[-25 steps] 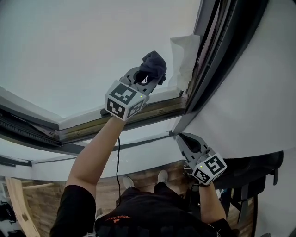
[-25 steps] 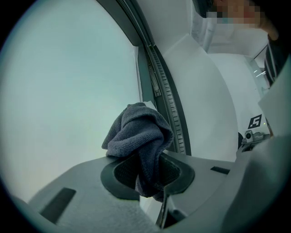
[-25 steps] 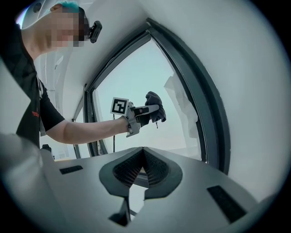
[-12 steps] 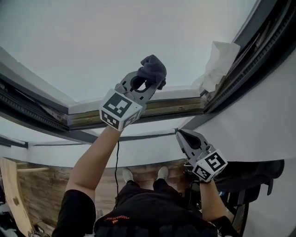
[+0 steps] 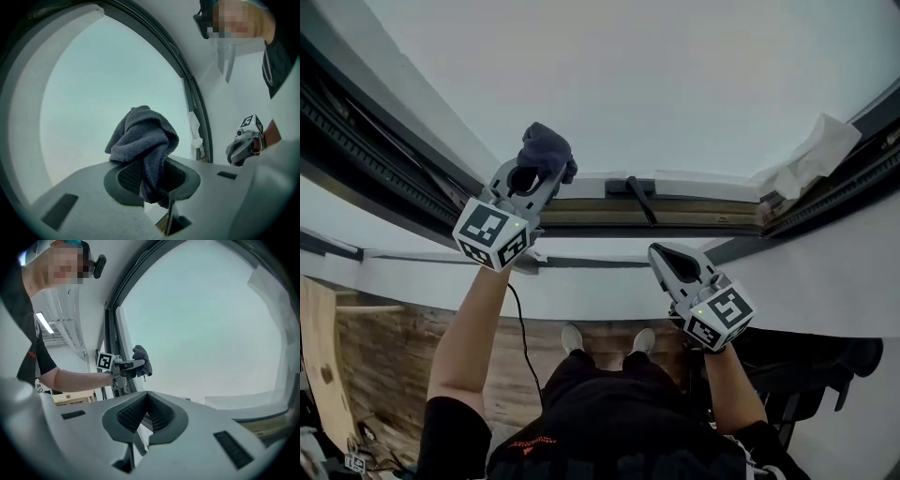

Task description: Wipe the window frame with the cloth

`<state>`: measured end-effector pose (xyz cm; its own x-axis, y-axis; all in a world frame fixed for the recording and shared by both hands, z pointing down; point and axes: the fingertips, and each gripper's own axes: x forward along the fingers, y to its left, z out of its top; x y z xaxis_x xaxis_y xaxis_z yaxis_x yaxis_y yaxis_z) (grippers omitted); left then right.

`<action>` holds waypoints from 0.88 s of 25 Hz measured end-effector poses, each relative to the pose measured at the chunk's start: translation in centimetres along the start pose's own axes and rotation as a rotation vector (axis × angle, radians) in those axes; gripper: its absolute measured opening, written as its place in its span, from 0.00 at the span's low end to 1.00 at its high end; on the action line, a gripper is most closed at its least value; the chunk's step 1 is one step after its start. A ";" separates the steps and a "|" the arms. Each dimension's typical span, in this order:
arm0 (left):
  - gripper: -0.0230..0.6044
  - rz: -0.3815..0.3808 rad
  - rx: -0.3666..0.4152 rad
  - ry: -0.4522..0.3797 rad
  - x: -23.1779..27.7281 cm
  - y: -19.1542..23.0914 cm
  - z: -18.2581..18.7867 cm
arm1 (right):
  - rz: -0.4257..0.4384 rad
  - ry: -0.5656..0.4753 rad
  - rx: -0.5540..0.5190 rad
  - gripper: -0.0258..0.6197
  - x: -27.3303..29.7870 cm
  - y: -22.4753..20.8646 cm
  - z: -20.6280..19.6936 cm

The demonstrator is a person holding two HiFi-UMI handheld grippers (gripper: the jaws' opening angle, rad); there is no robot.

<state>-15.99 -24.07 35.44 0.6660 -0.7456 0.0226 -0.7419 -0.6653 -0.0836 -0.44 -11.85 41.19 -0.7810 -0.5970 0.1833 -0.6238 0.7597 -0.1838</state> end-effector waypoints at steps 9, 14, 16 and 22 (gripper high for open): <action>0.18 0.163 -0.028 0.063 -5.3 8.0 -5.2 | 0.049 0.008 -0.003 0.04 4.3 2.7 0.2; 0.18 0.170 -0.042 0.086 -4.3 8.6 -7.1 | 0.012 0.006 0.008 0.04 3.9 1.2 0.2; 0.18 0.156 -0.042 0.091 -3.3 8.0 -7.4 | 0.003 0.003 0.014 0.04 3.5 0.7 0.2; 0.18 0.089 -0.060 0.096 0.6 4.7 -7.8 | -0.028 -0.006 0.028 0.04 1.4 -1.7 0.2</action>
<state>-19.64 -27.93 42.85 0.5892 -0.8000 0.1132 -0.8028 -0.5955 -0.0298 -0.50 -14.03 41.60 -0.7635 -0.6192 0.1834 -0.6458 0.7354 -0.2053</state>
